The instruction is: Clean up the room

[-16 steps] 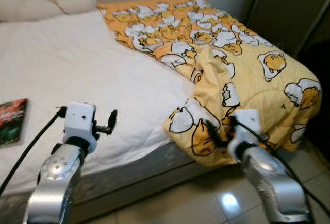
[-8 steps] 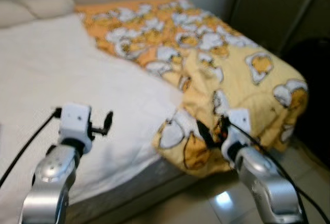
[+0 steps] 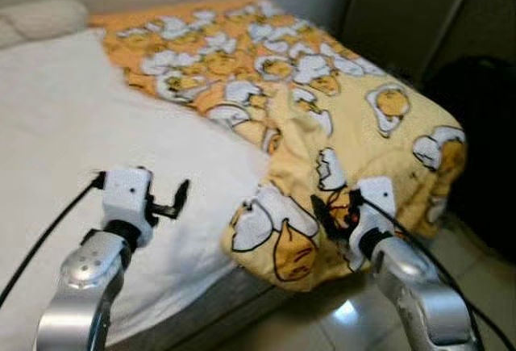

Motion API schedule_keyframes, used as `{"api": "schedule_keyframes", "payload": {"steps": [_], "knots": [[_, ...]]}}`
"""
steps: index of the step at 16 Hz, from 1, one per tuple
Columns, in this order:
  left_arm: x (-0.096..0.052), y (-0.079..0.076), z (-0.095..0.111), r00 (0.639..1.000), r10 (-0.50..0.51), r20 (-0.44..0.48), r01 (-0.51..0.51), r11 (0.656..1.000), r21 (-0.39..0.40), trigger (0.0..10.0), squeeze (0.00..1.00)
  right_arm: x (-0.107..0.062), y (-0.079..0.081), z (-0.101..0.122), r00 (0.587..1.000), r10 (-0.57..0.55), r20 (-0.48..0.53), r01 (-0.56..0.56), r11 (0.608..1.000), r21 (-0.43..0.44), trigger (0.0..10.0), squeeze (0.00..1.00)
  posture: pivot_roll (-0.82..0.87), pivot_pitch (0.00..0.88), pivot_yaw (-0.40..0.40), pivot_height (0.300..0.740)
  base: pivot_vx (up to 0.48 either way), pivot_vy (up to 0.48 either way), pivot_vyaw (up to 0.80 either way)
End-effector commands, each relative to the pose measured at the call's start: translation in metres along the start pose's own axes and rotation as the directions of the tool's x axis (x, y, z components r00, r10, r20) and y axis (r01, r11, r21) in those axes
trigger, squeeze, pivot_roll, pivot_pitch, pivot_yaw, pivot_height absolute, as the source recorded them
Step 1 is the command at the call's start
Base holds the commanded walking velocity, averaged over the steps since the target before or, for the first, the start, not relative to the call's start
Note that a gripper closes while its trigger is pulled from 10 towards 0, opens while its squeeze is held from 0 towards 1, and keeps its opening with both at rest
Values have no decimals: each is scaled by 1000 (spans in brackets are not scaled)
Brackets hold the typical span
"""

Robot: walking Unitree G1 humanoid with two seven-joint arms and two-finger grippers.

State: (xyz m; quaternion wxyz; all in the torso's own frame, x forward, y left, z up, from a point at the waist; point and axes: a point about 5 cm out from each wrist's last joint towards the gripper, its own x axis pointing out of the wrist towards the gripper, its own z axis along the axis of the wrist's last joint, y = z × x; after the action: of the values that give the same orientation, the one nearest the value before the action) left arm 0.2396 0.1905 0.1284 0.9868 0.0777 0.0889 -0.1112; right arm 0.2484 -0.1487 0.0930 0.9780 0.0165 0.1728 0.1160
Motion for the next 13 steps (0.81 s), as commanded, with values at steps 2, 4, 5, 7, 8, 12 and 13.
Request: {"api": "schedule_keyframes", "payload": {"steps": [2, 4, 5, 7, 8, 12, 13], "knots": [[12, -4, -12, 991, -113, -76, 113, 994, 3, 10000, 843, -6, -2, -1, 1000, 14, -19, -14, 1000, -6, 10000, 0, -76, 0, 20, 740, 0, 0, 0], [28, -10, -26, 956, -238, -170, 238, 971, -20, 10000, 1000, -12, -3, -5, 996, 60, -60, -64, 996, -56, 10000, 0, -97, 0, 32, 740, 0, 0, 0], [38, -15, -32, 934, -296, -202, 291, 955, -54, 10000, 1000, -16, -3, -7, 992, 103, -79, -109, 990, -87, 10000, 1000, -110, 0, 36, 740, 0, 0, 0], [54, -22, -40, 908, -344, -238, 335, 939, -77, 10000, 1000, -24, -5, -7, 984, 144, -100, -155, 982, -110, 10000, 1000, -122, 0, 40, 740, 0, 0, 0], [64, -27, -45, 890, -374, -262, 361, 928, -97, 10000, 1000, -28, -6, -8, 977, 176, -118, -190, 974, -121, 10000, 1000, -136, 0, 47, 740, 0, 0, 0], [92, -48, -58, 839, -452, -302, 423, 892, -159, 10000, 78, -42, -8, -13, 940, 265, -217, -302, 939, -165, 10000, 1000, -188, 5, 59, 740, 0, 0, 0], [94, -50, -59, 835, -455, -311, 425, 891, -160, 10000, 78, -44, -9, -13, 938, 266, -222, -305, 937, -167, 10000, 1000, -196, 14, 61, 740, 0, 0, 0]]}}
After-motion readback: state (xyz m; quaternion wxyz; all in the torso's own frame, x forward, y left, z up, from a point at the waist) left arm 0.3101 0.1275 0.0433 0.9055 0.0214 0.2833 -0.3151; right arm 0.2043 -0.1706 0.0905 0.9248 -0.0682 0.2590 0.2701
